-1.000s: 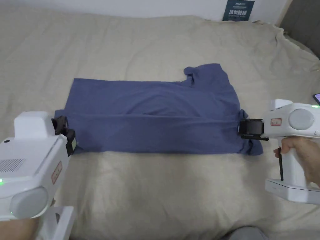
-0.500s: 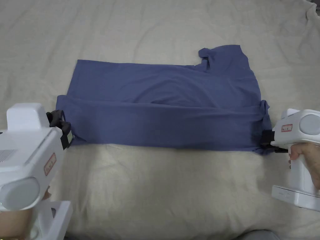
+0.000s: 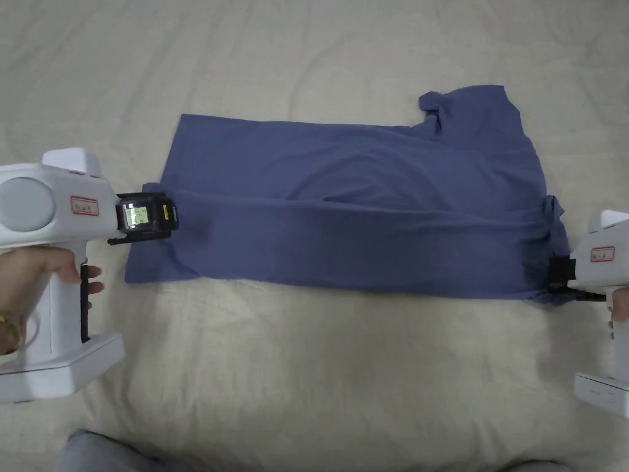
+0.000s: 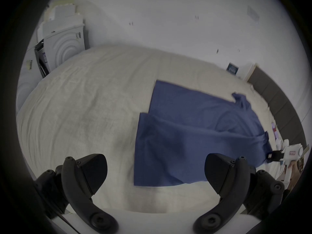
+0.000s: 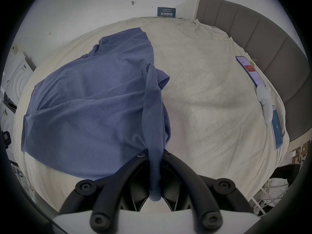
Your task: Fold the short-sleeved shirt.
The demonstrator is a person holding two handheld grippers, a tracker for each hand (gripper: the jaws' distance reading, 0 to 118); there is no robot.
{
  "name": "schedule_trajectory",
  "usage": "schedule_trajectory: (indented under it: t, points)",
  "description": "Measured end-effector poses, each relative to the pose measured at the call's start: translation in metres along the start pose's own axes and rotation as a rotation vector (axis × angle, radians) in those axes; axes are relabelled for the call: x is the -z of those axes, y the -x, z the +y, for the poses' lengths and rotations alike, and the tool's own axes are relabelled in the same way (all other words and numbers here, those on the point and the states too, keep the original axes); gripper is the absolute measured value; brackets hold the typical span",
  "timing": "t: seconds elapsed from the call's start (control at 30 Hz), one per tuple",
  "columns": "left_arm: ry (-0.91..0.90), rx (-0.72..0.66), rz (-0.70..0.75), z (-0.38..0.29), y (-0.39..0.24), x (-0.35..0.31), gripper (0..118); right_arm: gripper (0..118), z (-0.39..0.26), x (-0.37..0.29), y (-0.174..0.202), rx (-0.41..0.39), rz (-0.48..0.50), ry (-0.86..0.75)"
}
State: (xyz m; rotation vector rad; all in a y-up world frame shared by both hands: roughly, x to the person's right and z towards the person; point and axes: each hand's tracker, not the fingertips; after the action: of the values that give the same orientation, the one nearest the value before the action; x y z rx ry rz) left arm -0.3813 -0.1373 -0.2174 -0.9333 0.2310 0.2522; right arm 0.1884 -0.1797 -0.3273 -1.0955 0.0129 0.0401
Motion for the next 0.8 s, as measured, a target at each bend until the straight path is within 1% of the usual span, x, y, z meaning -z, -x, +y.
schedule_trajectory:
  t: [0.1,0.13,0.23,0.27,0.3,0.33,0.37,0.4,0.47,0.5,0.53,0.6,0.7,0.8]
  points:
    - [0.101,0.036,0.071,-0.002,-0.004,0.026,116,8,-0.001,0.001,-0.001,0.002,0.000,0.001]
    - [0.092,0.055,0.106,-0.005,-0.006,0.033,107,8,-0.002,0.001,0.001,0.002,0.001,0.003]
    - [0.130,0.114,0.155,-0.011,-0.009,0.054,68,8,-0.002,-0.001,0.002,-0.013,-0.003,0.002]
    - [0.170,0.130,0.152,-0.012,-0.013,0.061,59,8,-0.001,-0.001,0.002,-0.015,-0.004,0.002]
    - [0.187,0.134,0.129,-0.014,-0.015,0.065,44,8,-0.001,-0.001,0.002,-0.016,-0.004,0.002]
    - [0.178,0.129,0.109,-0.015,-0.017,0.068,25,8,-0.001,-0.001,0.002,-0.017,-0.004,0.003]
    - [0.161,0.113,0.081,-0.016,-0.020,0.067,11,8,-0.001,-0.001,0.003,-0.018,-0.004,0.003]
    - [0.156,0.098,0.103,-0.016,-0.025,0.067,2,8,-0.001,-0.001,0.002,-0.021,-0.003,0.003]
    - [0.162,0.103,0.106,-0.016,-0.032,0.070,1,8,-0.001,-0.001,0.002,-0.029,-0.004,0.003]
    - [0.178,0.145,0.126,-0.015,-0.032,0.071,0,8,-0.001,-0.001,0.002,-0.029,-0.003,0.005]
    - [0.184,0.148,0.114,-0.010,-0.031,0.069,0,8,-0.001,-0.001,0.002,-0.028,-0.002,0.006]
    - [0.191,0.120,0.100,-0.003,-0.025,0.056,0,8,0.001,-0.006,0.000,-0.019,0.002,0.006]
    - [0.138,0.103,0.097,0.005,-0.014,0.030,0,8,0.005,-0.019,-0.004,-0.019,0.020,-0.002]
    - [0.106,0.049,0.036,0.011,-0.003,0.001,0,7,0.007,-0.038,-0.007,-0.015,0.052,-0.026]
